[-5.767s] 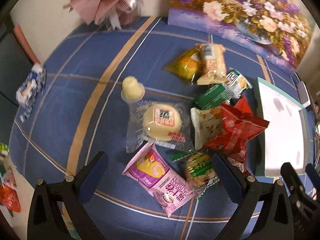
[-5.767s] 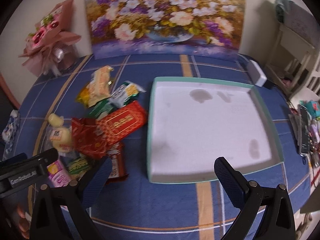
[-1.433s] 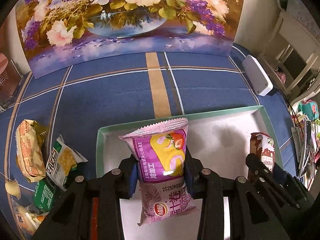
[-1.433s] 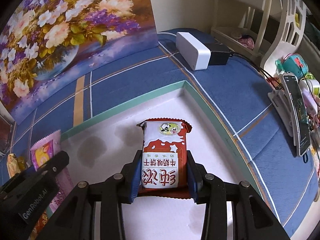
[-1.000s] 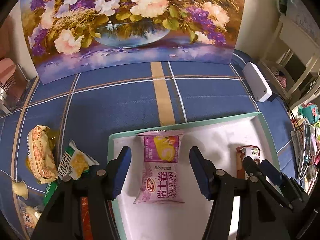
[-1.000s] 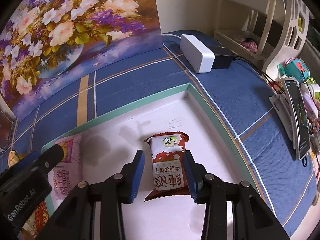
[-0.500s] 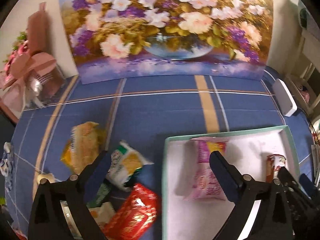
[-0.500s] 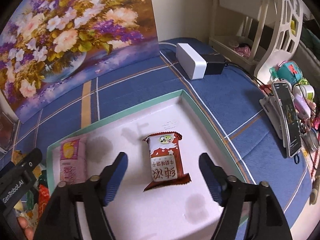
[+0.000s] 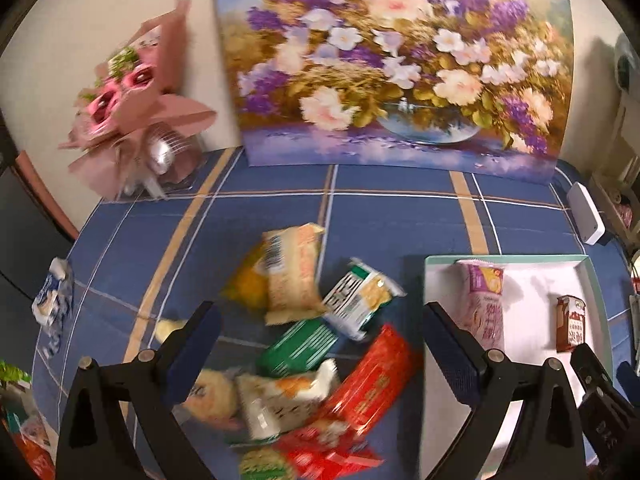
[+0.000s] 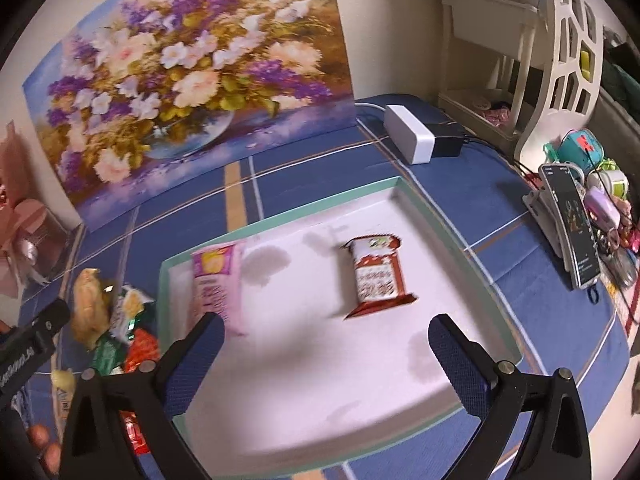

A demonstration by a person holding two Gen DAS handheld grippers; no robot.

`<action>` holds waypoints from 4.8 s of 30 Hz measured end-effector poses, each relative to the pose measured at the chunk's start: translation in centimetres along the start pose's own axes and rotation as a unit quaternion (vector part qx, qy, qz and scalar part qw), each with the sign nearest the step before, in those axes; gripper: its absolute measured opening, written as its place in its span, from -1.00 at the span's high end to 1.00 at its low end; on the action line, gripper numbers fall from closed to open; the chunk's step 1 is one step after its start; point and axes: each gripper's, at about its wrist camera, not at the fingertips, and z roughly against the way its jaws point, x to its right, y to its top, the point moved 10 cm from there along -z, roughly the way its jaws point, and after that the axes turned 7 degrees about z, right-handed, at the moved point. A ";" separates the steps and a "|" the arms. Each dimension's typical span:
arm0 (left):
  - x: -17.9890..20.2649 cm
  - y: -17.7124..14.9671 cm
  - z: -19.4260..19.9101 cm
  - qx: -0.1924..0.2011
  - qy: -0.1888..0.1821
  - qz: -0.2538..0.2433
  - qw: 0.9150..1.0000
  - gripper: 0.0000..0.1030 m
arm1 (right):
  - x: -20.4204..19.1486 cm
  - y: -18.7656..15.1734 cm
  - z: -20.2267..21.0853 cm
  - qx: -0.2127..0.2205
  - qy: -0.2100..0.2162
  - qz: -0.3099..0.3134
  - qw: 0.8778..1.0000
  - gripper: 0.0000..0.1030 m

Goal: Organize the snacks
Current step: 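Move both tools back over the snack pile, then grasp the green-wrapped round cake with the left tool while the right tool grasps the red pastry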

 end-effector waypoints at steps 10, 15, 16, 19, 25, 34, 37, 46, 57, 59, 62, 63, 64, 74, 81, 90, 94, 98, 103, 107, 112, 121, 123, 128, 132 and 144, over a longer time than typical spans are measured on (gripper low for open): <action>-6.1 -2.7 2.0 -0.014 -0.013 0.042 0.999 -0.93 | -5.8 -0.7 3.8 0.022 0.044 0.042 0.998 -1.00; -9.8 -2.8 2.0 -0.020 -0.007 0.075 0.997 -0.93 | -9.0 -1.0 4.4 0.013 0.066 0.066 0.996 -1.00; -10.5 -2.9 2.0 -0.021 -0.007 0.081 0.996 -0.93 | -9.7 -1.1 4.6 0.012 0.070 0.072 0.995 -1.00; -12.8 -3.3 1.8 -0.029 0.001 0.107 0.994 -0.93 | -11.9 -1.5 4.9 0.006 0.086 0.090 0.992 -1.00; -14.9 -4.9 0.7 -0.059 -0.005 0.146 0.988 -0.93 | -15.6 -2.8 5.1 -0.004 0.106 0.128 0.986 -1.00; -14.2 -9.3 -2.3 -0.136 -0.019 0.165 0.977 -0.93 | -17.3 -6.9 2.3 -0.076 0.115 0.149 0.979 -1.00; -14.7 -11.0 -3.3 -0.159 -0.010 0.181 0.970 -0.93 | -17.4 -7.9 1.5 -0.096 0.116 0.149 0.977 -1.00; -16.9 -14.6 -5.1 -0.207 0.017 0.236 0.949 -0.93 | -18.8 -10.4 -0.5 -0.140 0.129 0.144 0.971 -1.00; -17.9 -16.3 -6.0 -0.228 0.027 0.256 0.939 -0.92 | -20.4 -10.8 -1.9 -0.140 0.131 0.144 0.971 -0.77; -17.9 -16.1 -6.3 -0.227 0.025 0.253 0.940 -0.92 | -20.8 -10.8 -1.8 -0.138 0.137 0.145 0.970 -0.63; -17.0 -16.2 -6.3 -0.227 0.022 0.247 0.942 -0.92 | -21.0 -10.9 -1.7 -0.138 0.145 0.144 0.969 -0.28; -16.8 -16.2 -6.2 -0.226 0.020 0.245 0.943 -0.92 | -21.0 -10.9 -1.8 -0.140 0.148 0.143 0.969 -0.10; -16.5 -16.0 -6.2 -0.226 0.019 0.244 0.943 -0.92 | -20.9 -10.8 -1.8 -0.141 0.154 0.141 0.968 -0.01; -13.9 -15.4 -5.2 -0.227 -0.008 0.232 0.946 -0.92 | -20.4 -11.4 -0.9 -0.151 0.168 0.146 0.963 0.27; -12.0 -15.3 -4.4 -0.229 -0.024 0.223 0.947 -0.92 | -18.9 -11.7 -0.3 -0.155 0.149 0.148 0.965 0.30; -7.7 -15.6 -3.2 -0.238 -0.025 0.187 0.953 -0.91 | -17.4 -11.9 0.3 -0.164 0.147 0.139 0.965 0.31; -6.1 -16.0 -3.5 -0.247 -0.029 0.180 0.952 -0.90 | -16.8 -12.0 0.4 -0.166 0.144 0.136 0.966 0.30; -4.4 -16.3 -4.3 -0.256 -0.036 0.169 0.951 -0.70 | -16.3 -12.1 0.4 -0.169 0.143 0.133 0.966 0.30; -3.1 -16.5 -4.8 -0.262 -0.043 0.167 0.950 -0.61 | -16.3 -12.1 0.3 -0.169 0.140 0.134 0.966 0.30; -2.5 -16.3 -5.0 -0.263 -0.045 0.169 0.949 -0.53 | -16.2 -12.2 -0.1 -0.170 0.139 0.132 0.967 0.31; -3.2 -15.8 -5.9 -0.259 -0.028 0.156 0.953 -0.34 | -16.5 -12.4 -0.8 -0.174 0.142 0.134 0.965 0.31; -4.2 -13.8 -7.0 -0.251 -0.023 0.153 0.956 -0.20 | -17.4 -12.1 -1.8 -0.175 0.143 0.139 0.964 0.30; -4.3 -13.2 -7.5 -0.249 -0.023 0.155 0.956 -0.20 | -17.6 -12.0 -2.2 -0.176 0.142 0.141 0.964 0.30; -5.8 -12.5 -7.2 -0.244 -0.021 0.155 0.957 -0.20 | -18.2 -11.9 -3.1 -0.176 0.141 0.142 0.964 0.30; -6.3 -12.1 -7.8 -0.240 -0.019 0.154 0.958 -0.20 | -18.1 -11.7 -3.3 -0.175 0.141 0.144 0.964 0.31; -6.4 -12.4 -7.9 -0.237 -0.023 0.161 0.958 -0.18 | -18.4 -11.8 -2.7 -0.169 0.138 0.164 0.962 0.34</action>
